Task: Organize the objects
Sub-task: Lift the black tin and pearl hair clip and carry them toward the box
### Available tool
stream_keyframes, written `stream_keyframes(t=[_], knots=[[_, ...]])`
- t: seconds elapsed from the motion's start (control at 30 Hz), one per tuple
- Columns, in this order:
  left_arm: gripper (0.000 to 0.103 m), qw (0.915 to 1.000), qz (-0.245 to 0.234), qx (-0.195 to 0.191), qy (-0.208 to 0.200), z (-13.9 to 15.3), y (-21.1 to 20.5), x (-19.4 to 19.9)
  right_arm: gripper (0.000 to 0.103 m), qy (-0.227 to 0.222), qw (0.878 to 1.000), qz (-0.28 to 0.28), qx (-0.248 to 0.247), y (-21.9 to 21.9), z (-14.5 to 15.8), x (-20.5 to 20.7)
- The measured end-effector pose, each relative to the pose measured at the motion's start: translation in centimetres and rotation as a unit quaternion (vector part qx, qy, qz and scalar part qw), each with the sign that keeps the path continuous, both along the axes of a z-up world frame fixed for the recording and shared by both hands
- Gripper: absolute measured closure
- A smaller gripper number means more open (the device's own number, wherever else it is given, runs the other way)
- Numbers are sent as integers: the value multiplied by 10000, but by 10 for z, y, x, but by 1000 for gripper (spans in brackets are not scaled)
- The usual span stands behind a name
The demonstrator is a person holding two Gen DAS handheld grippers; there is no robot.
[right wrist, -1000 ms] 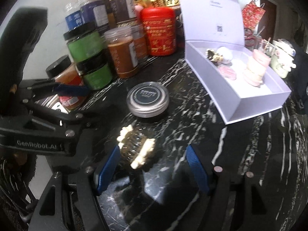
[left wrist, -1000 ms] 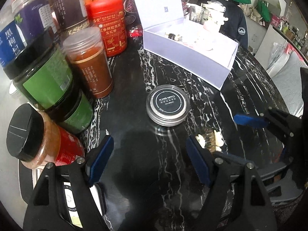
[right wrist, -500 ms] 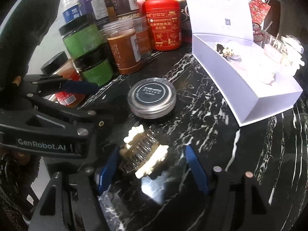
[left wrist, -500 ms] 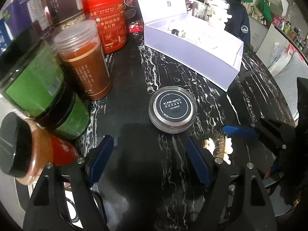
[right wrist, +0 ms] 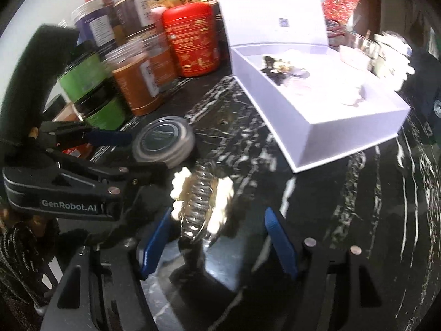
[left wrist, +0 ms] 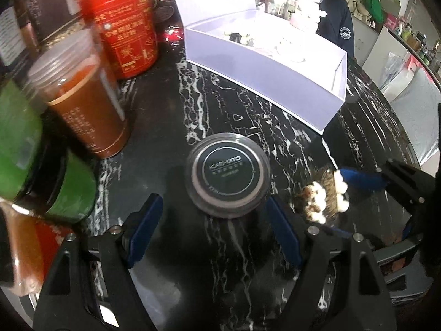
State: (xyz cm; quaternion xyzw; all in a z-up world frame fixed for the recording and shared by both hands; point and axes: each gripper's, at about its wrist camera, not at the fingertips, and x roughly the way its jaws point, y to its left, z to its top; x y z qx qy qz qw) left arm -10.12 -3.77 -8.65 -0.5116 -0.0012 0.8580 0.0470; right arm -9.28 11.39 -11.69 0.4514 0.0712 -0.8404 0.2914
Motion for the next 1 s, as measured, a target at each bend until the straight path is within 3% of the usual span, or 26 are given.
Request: stream_keyframes(t=[0.6, 0.77, 1.0], knots=[[26, 9999, -123, -50, 4, -17, 8, -28, 33, 31, 10000, 82, -36, -9, -11, -13], [36, 9996, -256, 16, 87, -16, 9, -27, 40, -5, 9999, 55, -90, -5, -8, -16], [36, 9985, -546, -3, 89, -15, 24, -22, 47, 40, 10000, 7, 20, 7, -7, -12]])
